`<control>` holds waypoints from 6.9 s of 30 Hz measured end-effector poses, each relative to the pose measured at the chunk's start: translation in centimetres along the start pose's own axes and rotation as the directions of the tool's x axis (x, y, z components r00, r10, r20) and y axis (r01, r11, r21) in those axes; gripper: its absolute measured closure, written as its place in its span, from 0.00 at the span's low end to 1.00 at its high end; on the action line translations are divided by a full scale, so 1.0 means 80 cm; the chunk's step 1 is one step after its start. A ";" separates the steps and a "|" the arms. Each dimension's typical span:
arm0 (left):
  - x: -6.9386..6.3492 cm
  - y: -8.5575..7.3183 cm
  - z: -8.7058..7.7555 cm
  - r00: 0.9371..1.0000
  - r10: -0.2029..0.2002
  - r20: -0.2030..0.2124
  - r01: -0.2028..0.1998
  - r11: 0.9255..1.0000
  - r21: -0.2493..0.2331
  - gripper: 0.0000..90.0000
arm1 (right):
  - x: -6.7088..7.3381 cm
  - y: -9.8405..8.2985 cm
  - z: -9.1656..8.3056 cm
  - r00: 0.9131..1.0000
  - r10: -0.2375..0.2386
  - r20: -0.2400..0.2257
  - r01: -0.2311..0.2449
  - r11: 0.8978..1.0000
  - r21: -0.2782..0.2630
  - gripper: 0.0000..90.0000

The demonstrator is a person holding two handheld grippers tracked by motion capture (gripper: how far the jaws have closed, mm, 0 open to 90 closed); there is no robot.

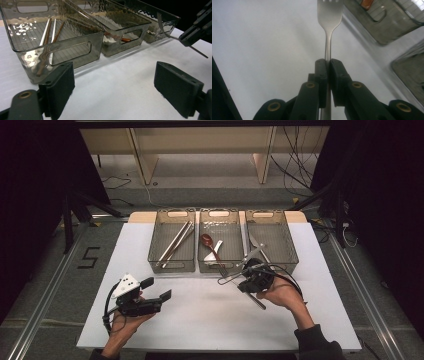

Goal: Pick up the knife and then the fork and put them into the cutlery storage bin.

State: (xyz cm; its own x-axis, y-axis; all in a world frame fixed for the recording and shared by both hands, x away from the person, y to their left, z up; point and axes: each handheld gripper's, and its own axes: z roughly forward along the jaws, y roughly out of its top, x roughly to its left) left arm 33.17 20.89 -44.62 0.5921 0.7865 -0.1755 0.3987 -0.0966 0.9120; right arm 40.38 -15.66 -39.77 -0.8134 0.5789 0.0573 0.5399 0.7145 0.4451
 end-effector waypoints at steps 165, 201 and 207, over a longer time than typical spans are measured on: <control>0.001 0.000 -0.001 1.000 -0.006 0.002 0.006 1.000 -0.002 0.18 | -0.175 0.003 -0.010 0.891 0.410 0.193 -0.361 0.900 -0.244 0.62; -0.001 0.000 0.001 1.000 -0.004 0.008 0.004 1.000 0.001 0.18 | -0.060 -0.024 -0.022 0.945 0.323 0.054 -0.257 0.835 -0.487 0.32; -0.001 0.000 0.001 1.000 -0.002 0.009 0.002 1.000 0.005 0.18 | -0.048 -0.026 -0.020 0.955 0.295 0.041 -0.237 0.835 -0.496 0.31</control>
State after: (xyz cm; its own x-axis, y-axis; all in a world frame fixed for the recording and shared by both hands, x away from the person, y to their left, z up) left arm 33.22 20.77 -44.67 0.5977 0.7810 -0.1812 0.4038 -0.0981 0.9096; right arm 42.01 -19.97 -39.49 -0.6082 0.7796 0.1494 0.5362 0.2648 0.8014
